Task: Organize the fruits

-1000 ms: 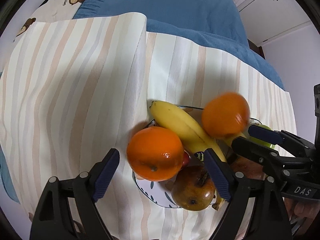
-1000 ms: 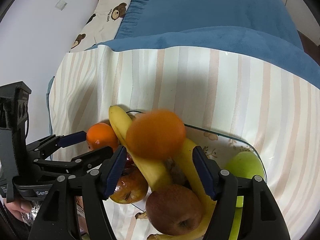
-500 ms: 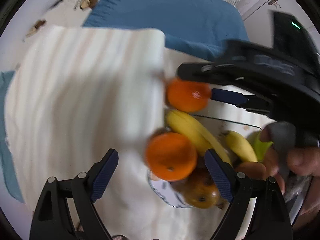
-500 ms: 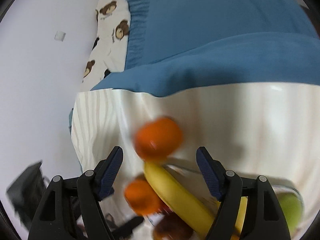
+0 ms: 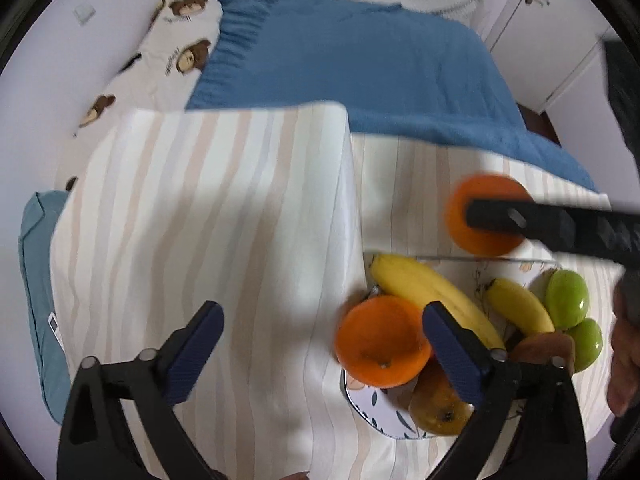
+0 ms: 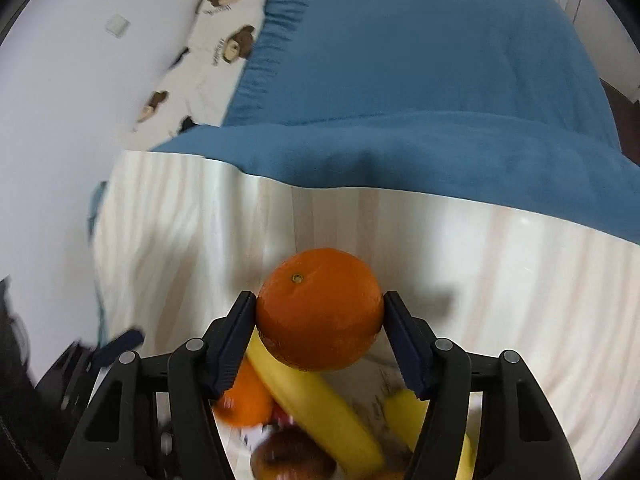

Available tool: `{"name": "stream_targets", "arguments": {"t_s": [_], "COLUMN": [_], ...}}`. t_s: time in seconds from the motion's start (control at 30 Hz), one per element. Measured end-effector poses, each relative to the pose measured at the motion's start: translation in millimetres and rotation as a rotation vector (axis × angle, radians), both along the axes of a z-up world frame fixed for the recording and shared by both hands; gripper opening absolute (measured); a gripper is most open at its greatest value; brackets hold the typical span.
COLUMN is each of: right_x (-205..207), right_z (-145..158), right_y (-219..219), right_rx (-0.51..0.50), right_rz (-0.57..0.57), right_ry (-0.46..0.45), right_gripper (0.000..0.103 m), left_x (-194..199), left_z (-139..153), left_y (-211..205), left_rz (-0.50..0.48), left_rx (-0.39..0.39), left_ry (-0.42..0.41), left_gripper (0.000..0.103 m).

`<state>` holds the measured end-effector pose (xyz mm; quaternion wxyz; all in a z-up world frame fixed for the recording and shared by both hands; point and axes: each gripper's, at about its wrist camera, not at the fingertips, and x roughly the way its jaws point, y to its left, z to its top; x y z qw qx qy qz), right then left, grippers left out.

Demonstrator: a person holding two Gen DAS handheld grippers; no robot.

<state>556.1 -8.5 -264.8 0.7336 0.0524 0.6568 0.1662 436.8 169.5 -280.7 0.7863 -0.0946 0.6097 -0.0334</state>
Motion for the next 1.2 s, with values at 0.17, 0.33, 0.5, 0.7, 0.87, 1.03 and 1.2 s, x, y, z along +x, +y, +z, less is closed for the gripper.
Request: {"name": "stream_targets", "arguments": {"t_s": [0.17,0.33,0.5,0.7,0.87,1.03,1.2], "right_x": [-26.4,-47.2,-58.7,-54.9,-51.4,-46.5,-43.3], "right_z": [16.3,7.7,-10.1,-17.4,-15.9,-11.6,-8.8], "right_y": [-13.4,-19.4,-25.2,-35.6,-29.1,-27.8,-29.7], "right_rx": [-0.030,-0.041,0.004,0.063,0.035,0.021,0.002], "right_rz": [0.029,-0.008,-0.038,-0.074,-0.062,-0.058,-0.064], "right_ry": [-0.036,-0.087,-0.104,-0.077,-0.079,-0.076,-0.070], "right_gripper": [0.066,0.066,0.067,0.068,0.072,0.074,0.074], "left_x": [-1.2,6.1,7.7,7.1,9.8,12.9,10.1], "left_z": [16.3,4.7,-6.7,-9.1,-8.7,-8.4,-5.3], "left_y": [-8.6,-9.0,-9.9,-13.8,-14.9,-13.8,-11.6], "left_rz": [0.006,0.024,0.029,0.022,0.020,0.025,0.029], "left_rx": [0.004,0.029,0.059,0.055,0.055,0.060,0.055], "left_ry": [-0.075,-0.068,-0.041,-0.038,-0.036,-0.033,-0.032], "left_gripper": [0.102,0.102,0.102,0.102,0.102,0.102,0.102]}}
